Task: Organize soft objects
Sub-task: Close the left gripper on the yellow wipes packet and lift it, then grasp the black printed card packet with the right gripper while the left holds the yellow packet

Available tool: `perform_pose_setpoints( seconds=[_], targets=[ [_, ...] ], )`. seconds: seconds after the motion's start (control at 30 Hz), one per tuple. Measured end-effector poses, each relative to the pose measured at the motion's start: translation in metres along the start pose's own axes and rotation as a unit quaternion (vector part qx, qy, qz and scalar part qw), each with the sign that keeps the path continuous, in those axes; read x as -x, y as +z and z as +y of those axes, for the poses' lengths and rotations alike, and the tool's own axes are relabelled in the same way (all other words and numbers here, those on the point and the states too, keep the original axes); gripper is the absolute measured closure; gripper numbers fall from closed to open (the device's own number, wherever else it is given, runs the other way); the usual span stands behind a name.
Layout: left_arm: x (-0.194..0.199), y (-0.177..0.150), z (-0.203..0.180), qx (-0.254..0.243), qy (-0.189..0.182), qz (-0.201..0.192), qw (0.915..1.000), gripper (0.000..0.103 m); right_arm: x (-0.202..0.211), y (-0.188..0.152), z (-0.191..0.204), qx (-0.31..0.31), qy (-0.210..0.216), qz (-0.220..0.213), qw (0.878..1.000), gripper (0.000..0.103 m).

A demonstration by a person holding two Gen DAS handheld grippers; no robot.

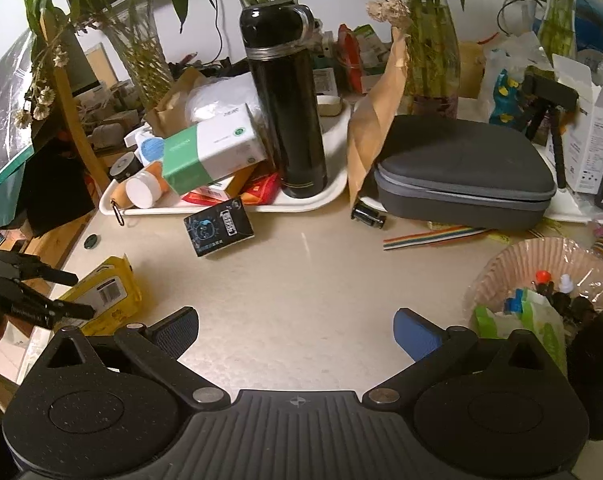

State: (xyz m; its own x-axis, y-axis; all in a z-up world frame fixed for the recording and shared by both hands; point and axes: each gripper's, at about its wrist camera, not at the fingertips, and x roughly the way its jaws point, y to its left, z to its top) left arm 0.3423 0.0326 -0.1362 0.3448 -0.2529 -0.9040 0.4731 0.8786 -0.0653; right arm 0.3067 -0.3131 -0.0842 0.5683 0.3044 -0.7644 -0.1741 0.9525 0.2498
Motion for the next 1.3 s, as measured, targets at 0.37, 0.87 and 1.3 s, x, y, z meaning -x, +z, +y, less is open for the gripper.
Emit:
perform_pose_setpoints(
  seconds=[0.37, 0.87, 1.3],
  targets=[
    [-0.030, -0.008, -0.025, -0.065, 0.055, 0.058, 0.9947, 0.012, -0.019, 0.005, 0.007, 0.032, -0.002, 0.011, 0.999, 0.000],
    [-0.014, -0.003, -0.013, 0.002, 0.052, 0.020, 0.9985, 0.047, -0.055, 0.009, 0.037, 0.167, 0.051, -0.004, 0.985, 0.000],
    [0.032, 0.012, -0.030, -0.008, 0.089, -0.075, 0.9931, 0.047, -0.103, 0.013, 0.058, 0.203, 0.081, -0.040, 0.975, 0.000]
  ],
)
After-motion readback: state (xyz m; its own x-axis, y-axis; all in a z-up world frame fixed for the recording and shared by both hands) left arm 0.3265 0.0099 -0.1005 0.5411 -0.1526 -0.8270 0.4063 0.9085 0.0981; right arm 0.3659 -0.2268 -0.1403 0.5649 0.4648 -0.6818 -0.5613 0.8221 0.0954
